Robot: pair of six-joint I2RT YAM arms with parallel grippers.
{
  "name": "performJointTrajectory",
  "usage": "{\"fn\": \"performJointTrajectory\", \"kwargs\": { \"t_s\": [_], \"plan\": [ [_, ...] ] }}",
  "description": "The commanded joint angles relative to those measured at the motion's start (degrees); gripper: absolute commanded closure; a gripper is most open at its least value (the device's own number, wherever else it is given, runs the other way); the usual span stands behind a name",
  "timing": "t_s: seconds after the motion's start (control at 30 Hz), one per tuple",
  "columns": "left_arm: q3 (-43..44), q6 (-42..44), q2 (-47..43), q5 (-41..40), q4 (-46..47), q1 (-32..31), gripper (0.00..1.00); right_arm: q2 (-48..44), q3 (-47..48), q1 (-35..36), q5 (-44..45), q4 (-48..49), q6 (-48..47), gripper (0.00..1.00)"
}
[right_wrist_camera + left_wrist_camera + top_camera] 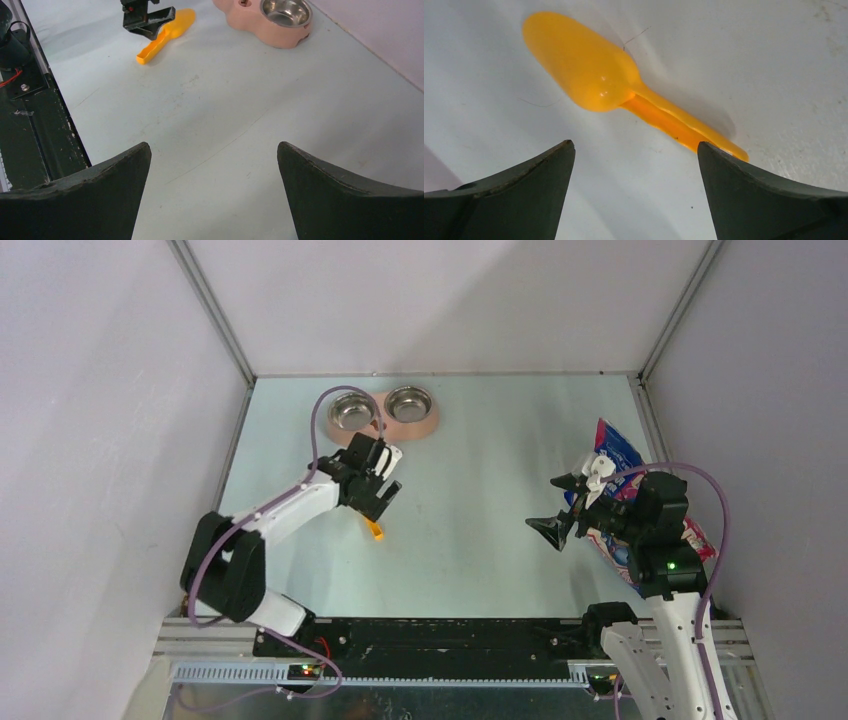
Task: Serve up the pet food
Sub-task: Pick up the spatula from the center of the board.
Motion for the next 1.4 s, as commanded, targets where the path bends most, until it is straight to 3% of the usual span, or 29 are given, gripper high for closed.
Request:
{"fn": "performJointTrajectory", "kwargs": {
  "t_s": [0.0,0.4,0.57,0.73,0.9,1.13,1.37],
  "plan": [
    [3.25,-5.74,4.91,4.04,-1.45,3.21,0.0,-0.24,0.03,-0.2,-1.08,2.16,0.51,0.0],
    [9.66,-6.09,14.6,19.49,-5.98,7.05,0.0,-0.39,0.03,0.08,-0.93,2.01,0.21,0.0],
    [11.4,-6.78,17.36,20.27,-6.28,8.77,0.0,-0.37,0.02,0.33,-0.83,1.9,0.0,0.0],
    [11.78,-7.54,20.94,15.59,-4.94,10.75,0.04,-0.46,0.01,0.52,-0.7,1.87,-0.08,0.0],
    [12.69,-7.79,22.26,16.02,-4.71,12.54,0.19,-0.47,0.03,0.59,-0.73,1.77,-0.11,0.0],
    [12.14,-7.41,19.66,15.78,-5.72,15.01,0.54,-0.51,0.01,0.58,-0.72,1.78,-0.19,0.0],
    [9.95,-6.97,16.16,14.37,-5.87,20.59,0.73,-0.64,0.03,0.55,-0.83,1.87,-0.04,0.0]
  ]
}}
